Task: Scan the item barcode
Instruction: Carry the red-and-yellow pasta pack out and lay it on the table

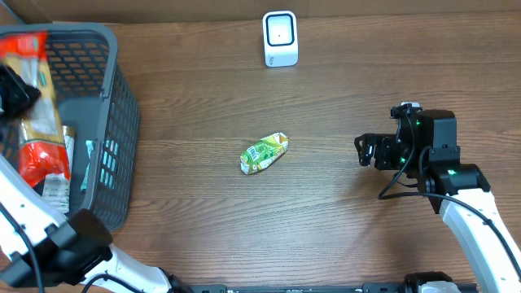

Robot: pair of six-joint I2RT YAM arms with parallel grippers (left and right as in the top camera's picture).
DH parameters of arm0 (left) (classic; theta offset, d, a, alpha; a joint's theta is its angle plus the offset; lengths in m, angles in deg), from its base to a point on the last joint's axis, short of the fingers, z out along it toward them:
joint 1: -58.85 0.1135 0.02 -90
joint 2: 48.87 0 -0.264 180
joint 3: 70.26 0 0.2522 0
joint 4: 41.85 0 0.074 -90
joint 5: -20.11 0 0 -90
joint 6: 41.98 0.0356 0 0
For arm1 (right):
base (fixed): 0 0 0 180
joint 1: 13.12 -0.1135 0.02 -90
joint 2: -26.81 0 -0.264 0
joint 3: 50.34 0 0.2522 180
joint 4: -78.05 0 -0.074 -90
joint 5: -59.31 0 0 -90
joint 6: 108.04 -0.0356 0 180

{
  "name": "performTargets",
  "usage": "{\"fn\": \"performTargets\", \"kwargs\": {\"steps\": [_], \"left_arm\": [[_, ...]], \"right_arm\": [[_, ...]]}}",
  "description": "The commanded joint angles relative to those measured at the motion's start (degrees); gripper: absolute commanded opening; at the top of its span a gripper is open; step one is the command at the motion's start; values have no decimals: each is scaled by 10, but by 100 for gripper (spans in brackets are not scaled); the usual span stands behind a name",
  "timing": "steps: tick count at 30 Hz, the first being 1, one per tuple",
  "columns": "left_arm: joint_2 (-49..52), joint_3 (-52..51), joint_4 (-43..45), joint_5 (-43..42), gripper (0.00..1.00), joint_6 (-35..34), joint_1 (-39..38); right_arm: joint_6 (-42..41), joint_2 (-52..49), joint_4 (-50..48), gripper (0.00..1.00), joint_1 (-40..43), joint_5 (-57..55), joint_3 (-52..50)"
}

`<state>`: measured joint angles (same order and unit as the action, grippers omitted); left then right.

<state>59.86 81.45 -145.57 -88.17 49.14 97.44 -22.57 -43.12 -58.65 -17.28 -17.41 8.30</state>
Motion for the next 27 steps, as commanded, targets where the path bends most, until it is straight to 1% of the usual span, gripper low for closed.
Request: {"fn": "performTargets", "kwargs": {"steps": [1,3,5,6,9,14,16,19,21,24,27], "left_arm": [[-36,103,-37,-112,4,-16,-31],[-47,121,-60,-130,4,-16,-55],[-56,122,-68,-128,4,-16,-89],[-57,121,-68,-128,4,-16,-128],[-54,114,-68,-106,4,-17,-207],[-36,70,-67,43,4,-84,-339],[-30,32,-64,99,4,-123,-381],[-22,-42,-53,152,4,-162,-433],[-16,-107,-26,175,4,-187,-464],[-7,-206,37,189,4,-212,-489],[-3,-314,118,180,4,-240,-502]], "right_arm": [[-3,-1,-5,100,0,3,9],[-3,-1,-5,100,0,3,9],[-3,-1,-5,100,0,3,9],[-3,-1,-5,100,0,3,9],[-3,-1,-5,100,0,3,9],[-3,-1,-2,100,0,3,9],[-3,-1,-3,100,0,3,9],[-3,-2,-5,100,0,3,9],[-3,-2,-7,100,0,3,9],[-3,-2,-7,100,0,3,9],[-3,-2,-5,100,0,3,9]]}}
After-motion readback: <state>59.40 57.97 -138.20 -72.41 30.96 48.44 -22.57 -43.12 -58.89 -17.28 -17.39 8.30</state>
